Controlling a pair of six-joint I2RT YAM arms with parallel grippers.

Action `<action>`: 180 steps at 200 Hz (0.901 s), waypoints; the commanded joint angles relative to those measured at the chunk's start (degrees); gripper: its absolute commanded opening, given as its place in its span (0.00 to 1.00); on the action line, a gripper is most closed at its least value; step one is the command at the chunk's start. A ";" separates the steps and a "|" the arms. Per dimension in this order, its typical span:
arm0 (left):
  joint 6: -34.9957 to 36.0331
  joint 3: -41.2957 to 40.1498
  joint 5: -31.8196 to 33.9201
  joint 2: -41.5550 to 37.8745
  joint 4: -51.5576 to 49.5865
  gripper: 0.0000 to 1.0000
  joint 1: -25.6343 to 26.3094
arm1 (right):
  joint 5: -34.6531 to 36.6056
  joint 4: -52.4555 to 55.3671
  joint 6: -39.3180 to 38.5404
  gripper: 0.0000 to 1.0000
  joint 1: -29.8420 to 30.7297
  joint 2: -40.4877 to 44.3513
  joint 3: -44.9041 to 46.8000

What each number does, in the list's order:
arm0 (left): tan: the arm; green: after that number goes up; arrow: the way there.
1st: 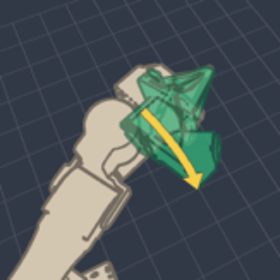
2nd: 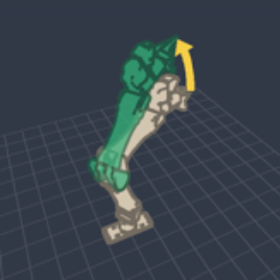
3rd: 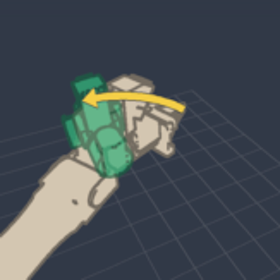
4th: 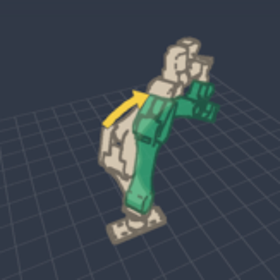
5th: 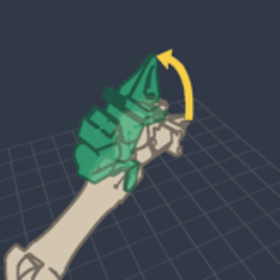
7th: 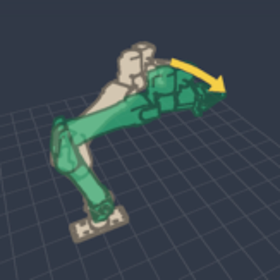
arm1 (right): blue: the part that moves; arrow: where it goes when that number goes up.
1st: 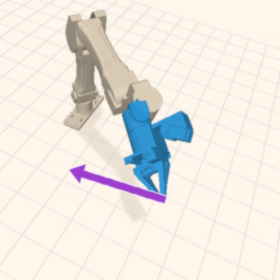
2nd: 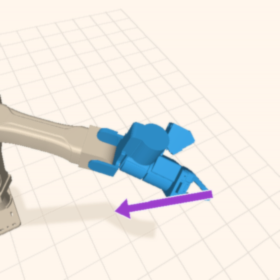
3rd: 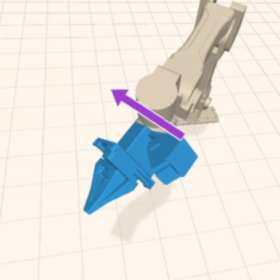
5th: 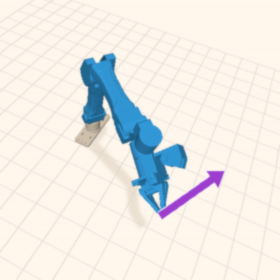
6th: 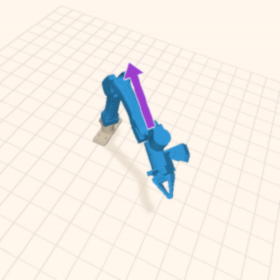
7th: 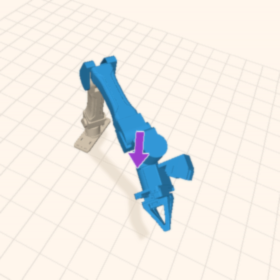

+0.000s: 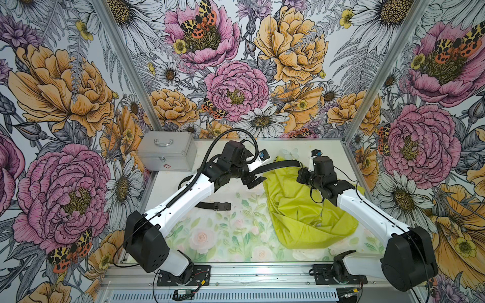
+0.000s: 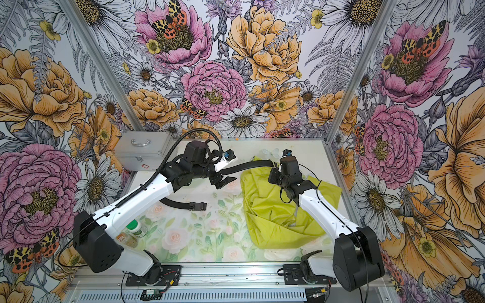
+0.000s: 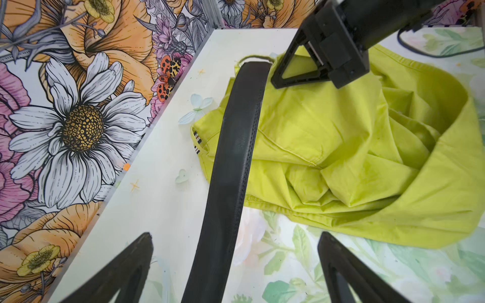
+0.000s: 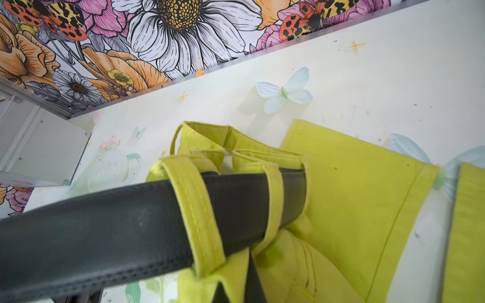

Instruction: Remove the belt from the trousers

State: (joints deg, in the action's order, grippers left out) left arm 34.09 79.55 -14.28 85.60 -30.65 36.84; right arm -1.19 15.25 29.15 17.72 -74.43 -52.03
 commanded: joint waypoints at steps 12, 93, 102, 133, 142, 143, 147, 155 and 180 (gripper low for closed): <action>1.98 6.81 0.98 4.99 -0.22 0.99 3.05 | -1.12 1.15 -2.00 0.00 0.96 -0.14 -3.42; -1.59 33.74 8.76 31.40 -9.91 0.84 7.99 | -2.03 1.98 -2.30 0.00 2.50 2.31 -2.65; -1.02 35.90 9.61 33.16 -10.88 0.82 7.77 | -1.72 2.16 -2.49 0.00 2.45 2.66 -2.54; 2.46 36.80 11.09 34.77 -11.17 0.57 7.14 | -0.41 2.14 -2.38 0.00 2.15 3.64 -2.01; 2.70 36.57 11.47 34.61 -11.18 0.45 6.87 | 0.02 2.13 -2.27 0.00 1.97 3.68 -1.92; 2.72 36.56 11.47 34.58 -11.18 0.44 6.81 | 0.03 2.10 -2.26 0.00 1.93 3.68 -1.93; 2.66 36.42 11.47 34.40 -11.18 0.38 6.57 | 0.18 2.08 -2.27 0.00 1.84 3.68 -1.93; 2.21 36.08 11.32 33.81 -11.19 0.27 6.08 | 0.50 2.10 -2.27 0.00 1.64 3.63 -1.89; -0.06 34.49 10.46 31.34 -11.06 0.00 3.88 | 1.19 2.13 -2.01 0.00 0.89 2.86 -1.82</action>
State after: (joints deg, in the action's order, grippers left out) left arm 35.46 114.56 -4.40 120.95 -41.04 43.22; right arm -1.37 17.56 27.31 19.42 -72.36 -53.52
